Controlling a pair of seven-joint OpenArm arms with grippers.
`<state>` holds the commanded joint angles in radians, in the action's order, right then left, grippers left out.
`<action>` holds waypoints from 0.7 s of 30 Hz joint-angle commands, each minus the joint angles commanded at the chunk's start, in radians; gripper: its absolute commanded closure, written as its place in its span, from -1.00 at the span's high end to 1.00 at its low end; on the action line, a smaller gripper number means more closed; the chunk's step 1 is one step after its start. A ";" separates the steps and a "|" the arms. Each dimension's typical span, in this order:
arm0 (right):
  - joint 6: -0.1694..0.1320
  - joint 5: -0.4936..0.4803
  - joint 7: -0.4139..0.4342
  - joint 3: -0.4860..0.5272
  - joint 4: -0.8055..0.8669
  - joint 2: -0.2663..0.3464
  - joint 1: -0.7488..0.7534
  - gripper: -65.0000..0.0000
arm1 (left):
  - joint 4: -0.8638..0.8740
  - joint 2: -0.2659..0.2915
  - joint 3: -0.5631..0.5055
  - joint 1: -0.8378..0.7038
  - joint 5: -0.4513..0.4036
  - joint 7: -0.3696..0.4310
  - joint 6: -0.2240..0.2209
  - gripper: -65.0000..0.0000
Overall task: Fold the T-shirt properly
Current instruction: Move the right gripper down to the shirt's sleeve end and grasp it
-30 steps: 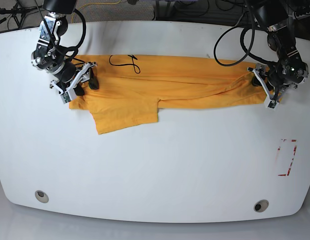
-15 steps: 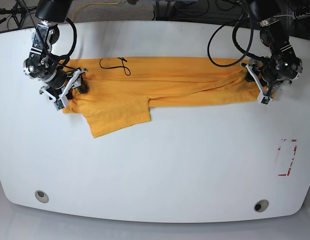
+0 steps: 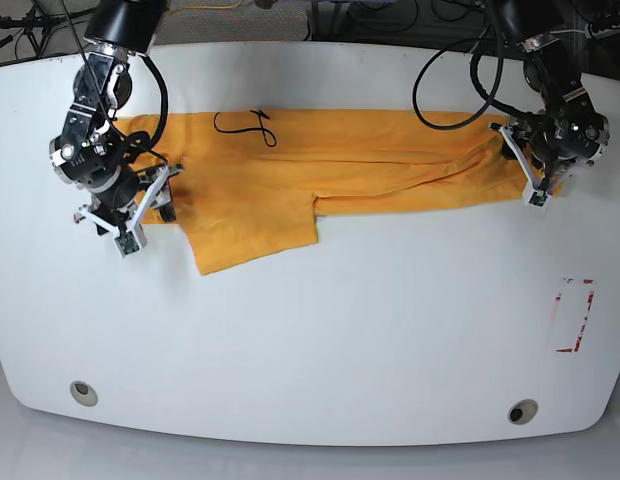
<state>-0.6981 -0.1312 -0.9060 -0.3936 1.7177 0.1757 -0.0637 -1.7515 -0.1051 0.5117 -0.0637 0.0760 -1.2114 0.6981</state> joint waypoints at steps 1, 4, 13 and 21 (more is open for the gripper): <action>0.000 0.026 0.000 0.000 -0.031 -0.009 -0.029 0.02 | -0.017 0.000 0.000 0.000 0.002 0.000 0.000 -0.14; 0.000 0.074 0.011 0.000 -0.106 -0.028 -0.087 0.02 | -0.052 0.002 0.000 0.000 0.002 0.000 0.000 -0.14; 0.000 0.127 0.126 0.000 -0.361 -0.038 -0.199 0.02 | -0.126 0.005 0.005 0.021 0.003 0.000 0.000 -0.14; 0.000 0.127 0.190 -0.006 -0.494 -0.032 -0.238 0.02 | -0.132 0.003 0.098 0.057 0.003 0.000 0.000 -0.14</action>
<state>-0.6981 -0.0038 -0.7158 -0.3997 1.2236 0.1435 -0.3015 -1.8834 -0.1020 0.6099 -0.0069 0.0790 -1.2114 0.6981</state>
